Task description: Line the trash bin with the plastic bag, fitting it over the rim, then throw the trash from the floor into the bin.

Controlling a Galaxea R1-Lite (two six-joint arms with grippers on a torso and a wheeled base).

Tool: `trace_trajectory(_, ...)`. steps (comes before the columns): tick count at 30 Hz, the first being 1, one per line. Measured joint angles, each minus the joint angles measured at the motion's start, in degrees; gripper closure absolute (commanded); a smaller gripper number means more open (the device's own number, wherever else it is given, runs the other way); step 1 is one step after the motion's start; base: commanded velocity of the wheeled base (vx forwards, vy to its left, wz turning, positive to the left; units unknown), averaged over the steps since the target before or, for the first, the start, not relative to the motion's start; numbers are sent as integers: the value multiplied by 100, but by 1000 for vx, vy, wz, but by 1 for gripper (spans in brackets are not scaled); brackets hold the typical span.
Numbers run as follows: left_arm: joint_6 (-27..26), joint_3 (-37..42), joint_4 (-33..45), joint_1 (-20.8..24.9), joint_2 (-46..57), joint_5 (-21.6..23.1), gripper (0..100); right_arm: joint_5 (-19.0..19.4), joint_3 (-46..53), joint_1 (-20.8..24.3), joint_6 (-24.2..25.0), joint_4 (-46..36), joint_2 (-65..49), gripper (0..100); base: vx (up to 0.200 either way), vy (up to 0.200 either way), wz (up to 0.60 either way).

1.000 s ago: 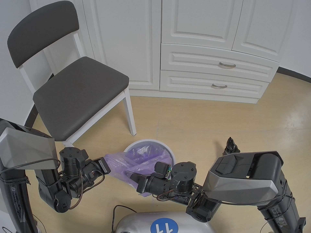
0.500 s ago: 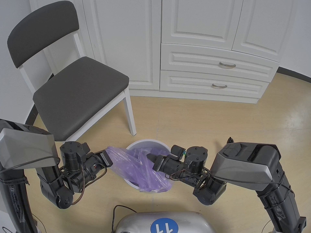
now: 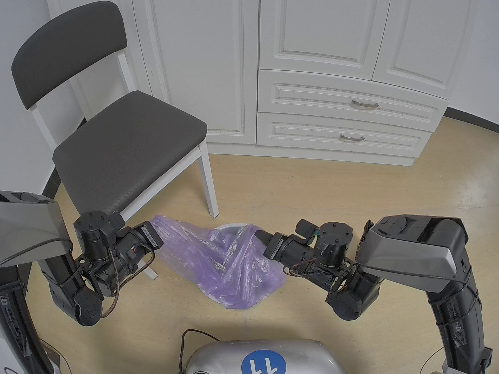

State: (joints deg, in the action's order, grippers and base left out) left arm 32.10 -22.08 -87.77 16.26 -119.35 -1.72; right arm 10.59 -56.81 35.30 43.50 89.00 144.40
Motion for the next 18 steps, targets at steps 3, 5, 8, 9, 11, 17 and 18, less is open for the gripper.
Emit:
trace_trajectory(3, -2, 12, 0, -9, 39, 5, 100, -4, 98, 144, 2, 6, -212, 100, 0, 0, 0)
trace_trajectory(5, 0, 20, -4, 13, 44, 6, 100, -1, 130, 279, 2, 0, -305, 100, 0, 0, 0)
trace_trajectory(8, -2, 39, 0, 57, 44, 6, 100, 38, 124, 535, -6, 0, -346, 100, 0, 0, 0)
trace_trajectory(9, -2, 50, 0, 74, 44, 6, 100, 67, 94, 606, -12, 0, -328, 100, 0, 0, 0)
trace_trajectory(11, -2, 72, -1, 105, 49, 5, 100, 196, -20, 703, -17, 0, -252, 100, 0, 0, 0)
trace_trajectory(17, -2, 130, 0, 173, 77, -5, 100, 902, -350, 852, -26, 0, 168, 100, 0, 0, 0)
trace_trajectory(18, -2, 138, -4, 189, 83, -6, 100, 1042, -407, 846, -26, -10, 263, 100, 0, 0, 0)
